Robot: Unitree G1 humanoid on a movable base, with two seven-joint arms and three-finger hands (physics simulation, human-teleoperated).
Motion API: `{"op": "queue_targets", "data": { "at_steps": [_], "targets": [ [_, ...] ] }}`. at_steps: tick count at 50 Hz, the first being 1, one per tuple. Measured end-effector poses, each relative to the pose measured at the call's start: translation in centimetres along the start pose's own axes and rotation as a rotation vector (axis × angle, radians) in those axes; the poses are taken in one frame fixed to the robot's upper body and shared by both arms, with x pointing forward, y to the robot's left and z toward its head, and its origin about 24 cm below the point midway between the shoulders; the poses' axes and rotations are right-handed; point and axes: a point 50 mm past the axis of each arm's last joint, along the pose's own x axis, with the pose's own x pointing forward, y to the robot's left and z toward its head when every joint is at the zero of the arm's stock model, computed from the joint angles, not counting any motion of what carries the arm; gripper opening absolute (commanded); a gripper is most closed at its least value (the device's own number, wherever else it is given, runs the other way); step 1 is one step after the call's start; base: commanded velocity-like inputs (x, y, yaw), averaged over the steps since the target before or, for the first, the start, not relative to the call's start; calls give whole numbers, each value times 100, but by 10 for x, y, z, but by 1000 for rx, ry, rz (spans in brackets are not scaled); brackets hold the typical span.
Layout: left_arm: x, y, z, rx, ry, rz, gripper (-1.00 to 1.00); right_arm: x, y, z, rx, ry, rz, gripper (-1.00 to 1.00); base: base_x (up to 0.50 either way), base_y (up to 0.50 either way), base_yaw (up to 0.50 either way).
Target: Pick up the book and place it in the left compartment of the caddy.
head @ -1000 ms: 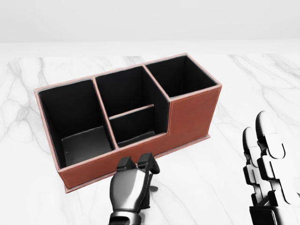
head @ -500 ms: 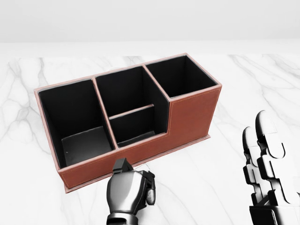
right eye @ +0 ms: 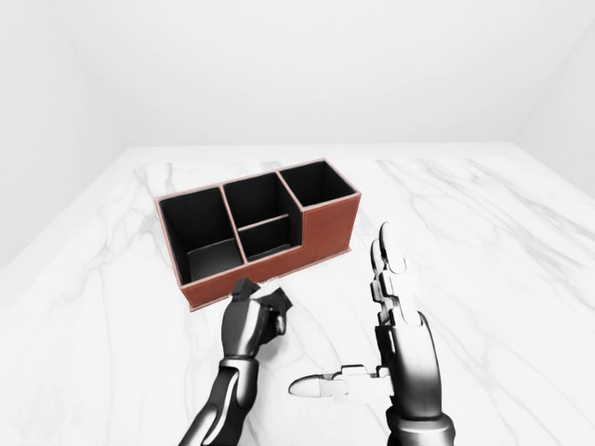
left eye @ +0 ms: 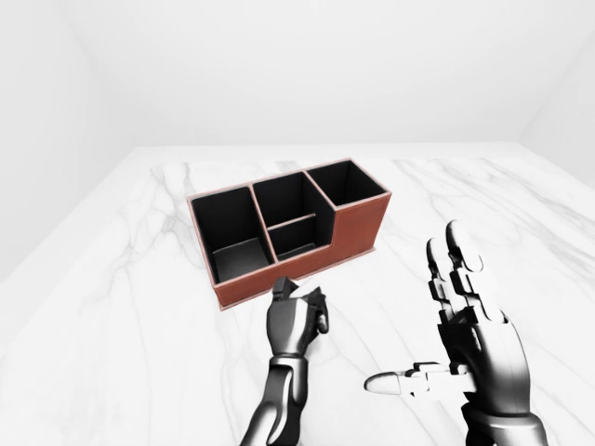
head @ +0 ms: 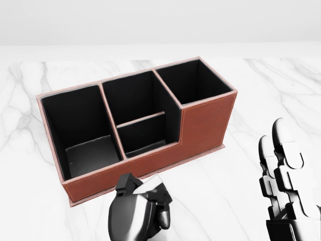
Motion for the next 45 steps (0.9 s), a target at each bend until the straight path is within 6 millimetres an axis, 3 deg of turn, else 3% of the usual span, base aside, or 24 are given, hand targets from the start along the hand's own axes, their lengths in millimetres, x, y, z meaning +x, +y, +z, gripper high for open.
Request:
{"op": "queue_targets", "data": {
  "at_steps": [13,27,35,45],
  "targets": [
    [-14,46,37,-108,-155,163,-100,0,0,-1,0,1,1,100,0,0,0],
    [-22,85,58,-131,-267,298,-100,0,1,-1,1,3,2,100,0,0,0],
    [-12,103,62,-21,-314,332,-100,1,1,-1,0,4,3,100,0,0,0],
    [17,126,59,224,-291,338,-100,2,2,-3,-1,7,5,100,0,0,0]
  ]
}}
